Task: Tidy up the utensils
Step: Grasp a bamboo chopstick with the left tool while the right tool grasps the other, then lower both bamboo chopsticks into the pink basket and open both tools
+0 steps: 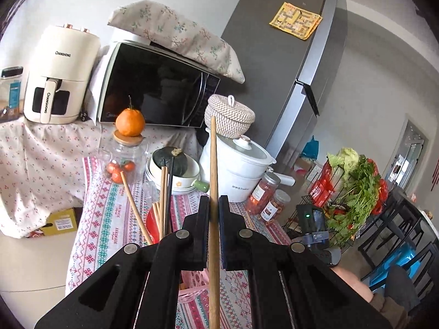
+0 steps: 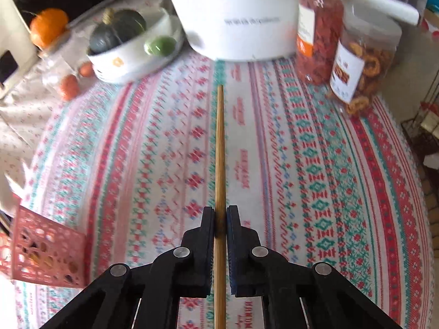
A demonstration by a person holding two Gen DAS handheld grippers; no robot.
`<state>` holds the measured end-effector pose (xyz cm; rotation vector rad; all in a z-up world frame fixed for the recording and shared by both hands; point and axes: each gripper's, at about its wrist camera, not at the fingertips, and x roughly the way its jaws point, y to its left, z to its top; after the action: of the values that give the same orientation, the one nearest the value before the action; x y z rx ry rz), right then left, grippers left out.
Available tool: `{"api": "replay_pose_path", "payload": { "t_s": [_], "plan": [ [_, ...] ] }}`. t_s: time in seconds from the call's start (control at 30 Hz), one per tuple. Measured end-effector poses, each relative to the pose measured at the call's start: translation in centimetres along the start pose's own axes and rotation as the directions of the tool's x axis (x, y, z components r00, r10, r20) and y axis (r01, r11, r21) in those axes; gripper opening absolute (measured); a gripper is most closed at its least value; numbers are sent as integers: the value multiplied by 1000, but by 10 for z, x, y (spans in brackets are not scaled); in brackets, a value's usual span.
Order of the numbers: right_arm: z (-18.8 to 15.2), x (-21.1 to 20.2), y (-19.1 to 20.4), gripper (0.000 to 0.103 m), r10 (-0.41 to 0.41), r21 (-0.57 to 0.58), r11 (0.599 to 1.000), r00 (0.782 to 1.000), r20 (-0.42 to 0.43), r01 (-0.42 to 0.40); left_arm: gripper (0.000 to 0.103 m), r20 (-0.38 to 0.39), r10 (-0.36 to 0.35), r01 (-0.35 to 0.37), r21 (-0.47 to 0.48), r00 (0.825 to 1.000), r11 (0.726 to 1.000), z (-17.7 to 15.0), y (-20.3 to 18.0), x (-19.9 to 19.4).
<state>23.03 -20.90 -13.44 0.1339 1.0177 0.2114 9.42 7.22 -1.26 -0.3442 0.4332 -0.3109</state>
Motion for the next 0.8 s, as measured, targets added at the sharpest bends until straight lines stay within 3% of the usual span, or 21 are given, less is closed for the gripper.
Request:
{"api": "replay_pose_path", "payload": {
  "t_s": [0.07,0.17,0.4,0.57,0.8],
  "plan": [
    [4,-21,11,6,69,-20,998,994,90,-67,6,28,4,-3,-33,1000,999,2,9,0],
    [6,-50,30,6,160,-66,987,964,211,-149,6,66,14,-10,-69,998,998,5,18,2],
    [-8,-98,73,6,313,-187,948,847,429,-256,6,138,35,-32,-25,990,999,5,15,13],
    [-14,-117,89,6,346,-225,937,790,507,-267,6,212,61,-57,-22,975,998,4,19,20],
    [-17,-127,91,7,349,-214,937,752,559,-275,6,295,139,-145,1,946,989,-5,19,33]
  ]
}}
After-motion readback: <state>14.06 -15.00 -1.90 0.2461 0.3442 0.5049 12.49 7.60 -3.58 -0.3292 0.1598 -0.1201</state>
